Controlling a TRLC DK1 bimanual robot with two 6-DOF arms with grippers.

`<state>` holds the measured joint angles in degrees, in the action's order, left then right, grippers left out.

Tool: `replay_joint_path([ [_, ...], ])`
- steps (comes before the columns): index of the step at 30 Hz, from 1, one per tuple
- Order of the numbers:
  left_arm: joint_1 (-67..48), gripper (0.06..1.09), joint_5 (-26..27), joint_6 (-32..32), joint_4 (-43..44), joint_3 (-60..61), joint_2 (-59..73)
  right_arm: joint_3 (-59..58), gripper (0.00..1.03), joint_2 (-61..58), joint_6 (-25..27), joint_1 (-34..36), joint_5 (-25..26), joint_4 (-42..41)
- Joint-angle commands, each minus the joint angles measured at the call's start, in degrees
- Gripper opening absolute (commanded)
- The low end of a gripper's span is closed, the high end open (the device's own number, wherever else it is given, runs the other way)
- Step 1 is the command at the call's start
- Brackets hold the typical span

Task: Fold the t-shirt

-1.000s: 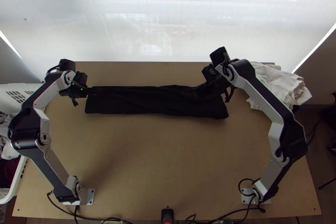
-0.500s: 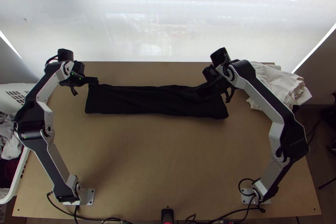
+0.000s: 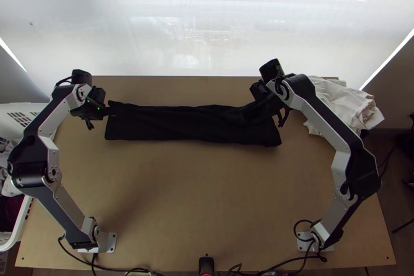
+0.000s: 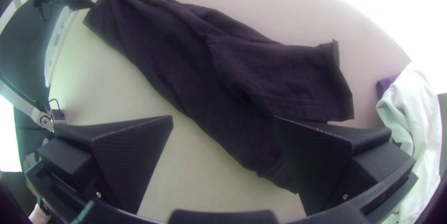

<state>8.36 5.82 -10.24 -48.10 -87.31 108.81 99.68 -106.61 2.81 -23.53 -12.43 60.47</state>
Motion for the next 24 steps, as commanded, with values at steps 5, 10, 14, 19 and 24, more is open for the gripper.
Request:
replay_joint_path([
  [5,-0.54,1.04,-0.29,0.13,3.80,10.67,-3.35,-0.01,0.99,0.26,0.27,-1.08,-0.05,-0.17],
  [10,-1.15,1.04,-0.99,0.92,7.40,10.14,-1.85,-1.68,0.99,1.14,0.97,-3.28,-0.05,-0.61],
  [14,-2.38,1.03,-0.99,2.07,7.23,8.29,-0.89,-4.93,0.99,1.23,2.29,-5.74,0.03,-2.02],
  [19,-3.26,1.03,-0.99,2.77,7.05,8.21,-0.53,-10.21,0.99,0.08,3.78,-6.18,0.03,-6.24],
  [24,-3.00,1.02,-0.55,3.38,6.96,8.21,-0.27,-11.96,0.99,-2.73,4.84,-5.04,-0.05,-8.17],
])
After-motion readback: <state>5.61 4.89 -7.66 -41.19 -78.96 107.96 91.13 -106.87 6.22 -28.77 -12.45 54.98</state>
